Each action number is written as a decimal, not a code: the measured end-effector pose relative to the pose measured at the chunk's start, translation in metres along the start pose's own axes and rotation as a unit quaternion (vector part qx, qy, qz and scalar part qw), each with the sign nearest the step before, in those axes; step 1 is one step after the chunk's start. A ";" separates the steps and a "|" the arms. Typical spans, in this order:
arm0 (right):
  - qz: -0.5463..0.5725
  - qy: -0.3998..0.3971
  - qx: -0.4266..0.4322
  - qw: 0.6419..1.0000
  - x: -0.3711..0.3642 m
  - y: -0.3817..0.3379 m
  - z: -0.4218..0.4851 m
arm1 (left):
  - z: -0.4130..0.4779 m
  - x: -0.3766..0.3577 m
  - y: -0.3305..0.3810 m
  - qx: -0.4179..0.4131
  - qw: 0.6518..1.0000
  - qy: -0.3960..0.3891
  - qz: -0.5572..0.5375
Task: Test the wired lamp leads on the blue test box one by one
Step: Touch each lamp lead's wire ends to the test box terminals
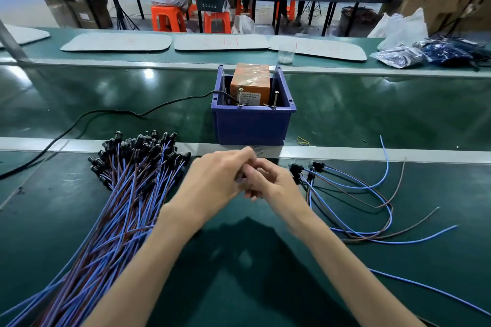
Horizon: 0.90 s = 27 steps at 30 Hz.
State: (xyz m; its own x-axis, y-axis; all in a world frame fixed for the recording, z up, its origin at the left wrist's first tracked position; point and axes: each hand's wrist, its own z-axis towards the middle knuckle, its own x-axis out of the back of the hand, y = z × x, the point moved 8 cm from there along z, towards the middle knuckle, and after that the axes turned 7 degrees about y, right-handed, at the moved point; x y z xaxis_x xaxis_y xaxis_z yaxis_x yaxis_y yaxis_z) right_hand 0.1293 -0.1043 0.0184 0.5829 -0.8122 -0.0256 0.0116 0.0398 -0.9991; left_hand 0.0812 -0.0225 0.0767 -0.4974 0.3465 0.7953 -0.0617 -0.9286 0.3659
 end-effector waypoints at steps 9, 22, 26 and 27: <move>0.198 0.258 0.009 0.946 0.056 -0.009 0.011 | -0.001 -0.016 0.010 0.032 0.998 0.038 -0.032; 0.342 0.400 -0.074 0.847 0.113 0.021 0.016 | -0.007 -0.057 -0.040 0.510 0.440 0.257 -0.693; 0.337 0.407 -0.066 0.846 0.122 0.020 0.016 | -0.015 -0.061 -0.044 0.522 0.473 0.270 -0.656; 0.332 0.408 -0.063 0.848 0.123 0.018 0.016 | -0.015 -0.060 -0.045 0.519 0.485 0.272 -0.649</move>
State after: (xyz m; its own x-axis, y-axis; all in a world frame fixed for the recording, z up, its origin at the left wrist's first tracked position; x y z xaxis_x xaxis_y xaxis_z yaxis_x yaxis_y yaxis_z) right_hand 0.2143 -0.1943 -0.0024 -0.3299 -0.7699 -0.5464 -0.2164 0.6250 -0.7500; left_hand 0.1009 -0.0037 0.0049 -0.7948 0.2011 -0.5725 -0.2992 0.6909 0.6581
